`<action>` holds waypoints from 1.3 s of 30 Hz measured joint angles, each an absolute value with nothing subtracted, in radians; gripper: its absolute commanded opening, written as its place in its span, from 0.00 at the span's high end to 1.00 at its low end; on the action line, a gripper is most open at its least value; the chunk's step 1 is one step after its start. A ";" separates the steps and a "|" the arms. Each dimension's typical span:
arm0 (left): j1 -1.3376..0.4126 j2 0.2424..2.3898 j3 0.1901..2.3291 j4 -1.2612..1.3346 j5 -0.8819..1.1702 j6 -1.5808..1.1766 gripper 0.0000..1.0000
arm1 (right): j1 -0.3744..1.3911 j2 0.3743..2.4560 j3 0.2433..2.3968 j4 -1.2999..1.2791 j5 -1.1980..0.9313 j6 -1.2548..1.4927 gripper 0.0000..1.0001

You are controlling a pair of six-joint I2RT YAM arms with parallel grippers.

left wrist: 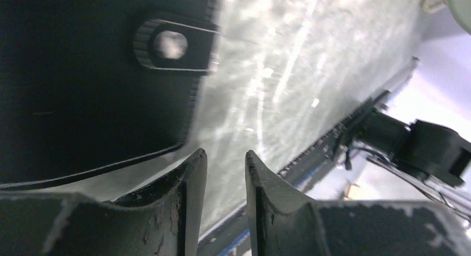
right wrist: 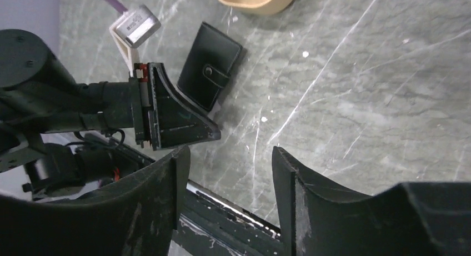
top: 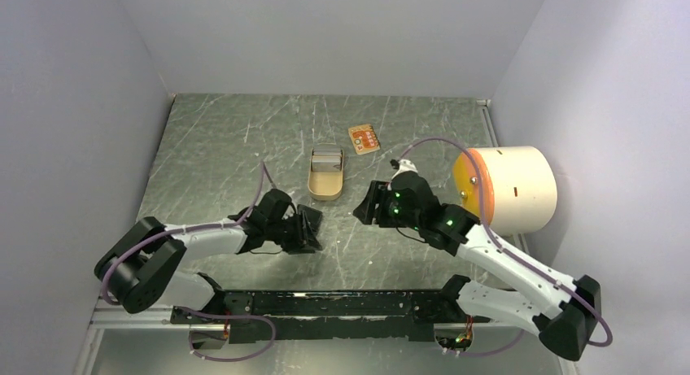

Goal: Put the credit cards into the card holder
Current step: Move the card holder to the center of the board, then open the card holder at the center of the board.

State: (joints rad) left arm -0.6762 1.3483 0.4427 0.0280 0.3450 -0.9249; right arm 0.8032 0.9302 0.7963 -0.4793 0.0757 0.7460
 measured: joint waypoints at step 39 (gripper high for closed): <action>-0.296 0.375 0.624 -0.585 -0.121 -0.867 0.48 | 1.128 1.893 1.334 -0.488 0.383 0.946 0.65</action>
